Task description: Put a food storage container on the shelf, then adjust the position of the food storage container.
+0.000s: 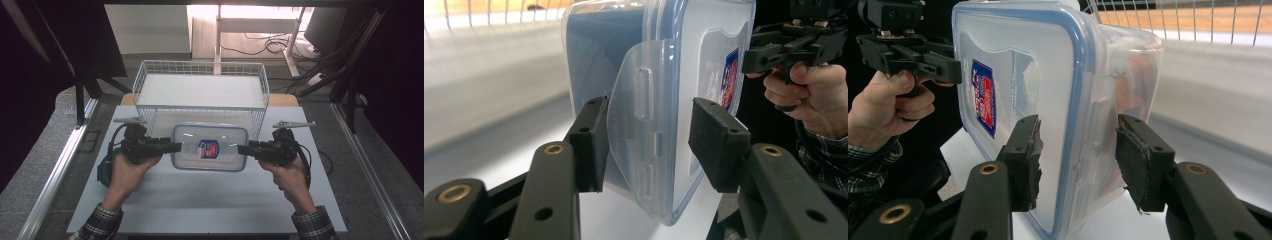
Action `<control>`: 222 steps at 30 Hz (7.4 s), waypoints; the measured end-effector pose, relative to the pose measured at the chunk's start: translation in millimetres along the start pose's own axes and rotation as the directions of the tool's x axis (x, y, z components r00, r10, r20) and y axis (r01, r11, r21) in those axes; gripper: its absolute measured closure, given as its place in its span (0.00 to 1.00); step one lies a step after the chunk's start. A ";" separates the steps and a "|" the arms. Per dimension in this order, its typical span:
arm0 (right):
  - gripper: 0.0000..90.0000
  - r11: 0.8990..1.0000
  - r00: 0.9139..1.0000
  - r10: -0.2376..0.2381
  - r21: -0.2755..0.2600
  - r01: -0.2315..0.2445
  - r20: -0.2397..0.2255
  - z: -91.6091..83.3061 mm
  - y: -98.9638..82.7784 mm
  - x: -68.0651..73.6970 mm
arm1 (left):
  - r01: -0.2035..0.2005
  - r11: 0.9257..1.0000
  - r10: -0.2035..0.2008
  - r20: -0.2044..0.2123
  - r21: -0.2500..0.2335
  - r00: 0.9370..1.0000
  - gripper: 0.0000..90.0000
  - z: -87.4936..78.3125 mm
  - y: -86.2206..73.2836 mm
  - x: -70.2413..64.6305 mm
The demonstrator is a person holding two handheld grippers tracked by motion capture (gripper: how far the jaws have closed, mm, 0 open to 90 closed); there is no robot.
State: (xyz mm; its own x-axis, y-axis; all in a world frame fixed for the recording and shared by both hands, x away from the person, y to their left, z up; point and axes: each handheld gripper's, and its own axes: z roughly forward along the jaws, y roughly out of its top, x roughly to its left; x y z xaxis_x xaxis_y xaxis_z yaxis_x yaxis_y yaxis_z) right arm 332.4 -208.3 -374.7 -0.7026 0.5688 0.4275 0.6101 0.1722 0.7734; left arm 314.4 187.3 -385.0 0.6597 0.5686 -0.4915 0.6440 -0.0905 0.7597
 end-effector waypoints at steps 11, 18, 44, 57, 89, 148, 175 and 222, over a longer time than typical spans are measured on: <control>0.59 0.999 0.999 -0.047 -0.023 0.047 0.009 4.8 54.6 3.0 | 0.002 0.999 -0.001 0.003 -0.055 1.000 0.57 -15.1 44.7 12.2; 0.59 0.998 0.999 -0.049 -0.037 0.049 0.004 11.8 87.2 -5.6 | 0.003 0.997 -0.003 -0.007 -0.075 1.000 0.57 -17.8 76.7 23.8; 0.58 0.998 0.998 -0.029 -0.051 0.031 0.051 33.5 158.0 -35.4 | 0.069 0.990 -0.068 0.016 -0.120 0.998 0.57 -4.1 135.9 70.2; 0.55 0.998 0.997 -0.012 -0.064 0.016 0.075 45.5 160.3 -45.0 | 0.041 0.992 -0.046 -0.035 -0.120 0.998 0.52 5.1 138.4 76.3; 0.59 0.996 0.981 -0.052 -0.061 0.065 0.185 53.9 156.7 -44.9 | 0.003 0.993 -0.031 -0.242 -0.115 0.970 0.41 4.3 142.0 82.9; 0.59 0.966 0.942 -0.253 -0.002 0.260 0.223 36.1 89.2 -28.2 | -0.191 0.980 0.177 -0.202 -0.055 0.963 0.43 3.4 69.3 35.5; 0.01 0.944 0.921 -0.324 0.011 0.329 0.215 11.3 -29.5 11.7 | -0.280 0.959 0.264 -0.222 -0.042 0.938 0.04 7.5 -69.7 -16.5; 0.02 0.940 0.894 -0.340 0.113 0.321 0.291 21.6 -141.8 2.1 | -0.295 0.947 0.321 -0.312 0.128 0.894 0.04 51.0 -155.3 -24.0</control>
State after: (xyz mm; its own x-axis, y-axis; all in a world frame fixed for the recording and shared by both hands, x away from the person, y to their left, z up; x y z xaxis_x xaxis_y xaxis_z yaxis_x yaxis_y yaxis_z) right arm 252.4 -214.1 -493.6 -0.7291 0.6842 -0.0174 0.3893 0.4354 0.8117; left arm 218.3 146.1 -512.9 0.6758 0.7344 -0.0627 0.4642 -0.3580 0.8101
